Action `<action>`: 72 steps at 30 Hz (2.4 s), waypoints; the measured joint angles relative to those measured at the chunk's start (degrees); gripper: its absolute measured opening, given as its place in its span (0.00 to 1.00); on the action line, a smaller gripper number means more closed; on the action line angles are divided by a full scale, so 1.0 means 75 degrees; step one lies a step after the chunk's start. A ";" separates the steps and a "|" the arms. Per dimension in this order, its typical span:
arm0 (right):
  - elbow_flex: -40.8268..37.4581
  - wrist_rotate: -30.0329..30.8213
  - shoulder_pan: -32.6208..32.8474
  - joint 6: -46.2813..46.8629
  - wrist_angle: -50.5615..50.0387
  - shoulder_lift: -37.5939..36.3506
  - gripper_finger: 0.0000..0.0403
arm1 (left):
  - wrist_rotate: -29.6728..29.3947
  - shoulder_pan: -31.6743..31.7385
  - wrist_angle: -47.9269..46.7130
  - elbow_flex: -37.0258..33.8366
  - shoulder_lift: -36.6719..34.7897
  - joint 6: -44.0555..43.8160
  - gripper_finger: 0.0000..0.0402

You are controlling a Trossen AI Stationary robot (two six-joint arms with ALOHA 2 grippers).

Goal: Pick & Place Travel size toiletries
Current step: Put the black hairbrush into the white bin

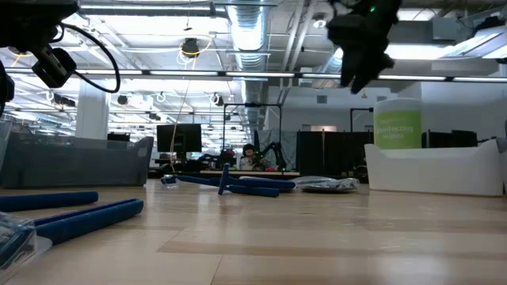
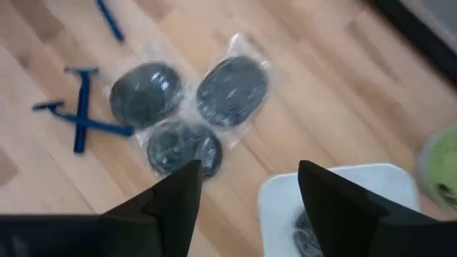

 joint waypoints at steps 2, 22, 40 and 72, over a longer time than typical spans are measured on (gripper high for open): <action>0.0009 -0.0289 0.0000 -0.0162 0.0036 0.0379 0.54 | 0.0001 -0.0003 -0.0003 0.0000 0.0003 -0.0002 0.00; 0.0003 -0.0128 0.1855 -0.4230 0.0694 0.3426 0.62 | 0.0000 0.0000 0.0032 0.0000 0.0000 0.0000 0.00; 0.0009 0.0081 0.1612 -0.4660 0.1205 0.4396 0.41 | -0.0001 0.0000 0.0067 0.0000 0.0000 0.0000 0.00; 0.0006 -0.0210 0.0579 -0.3169 0.1024 0.1061 0.00 | 0.0000 -0.0002 0.0137 0.0000 0.0003 0.0000 0.00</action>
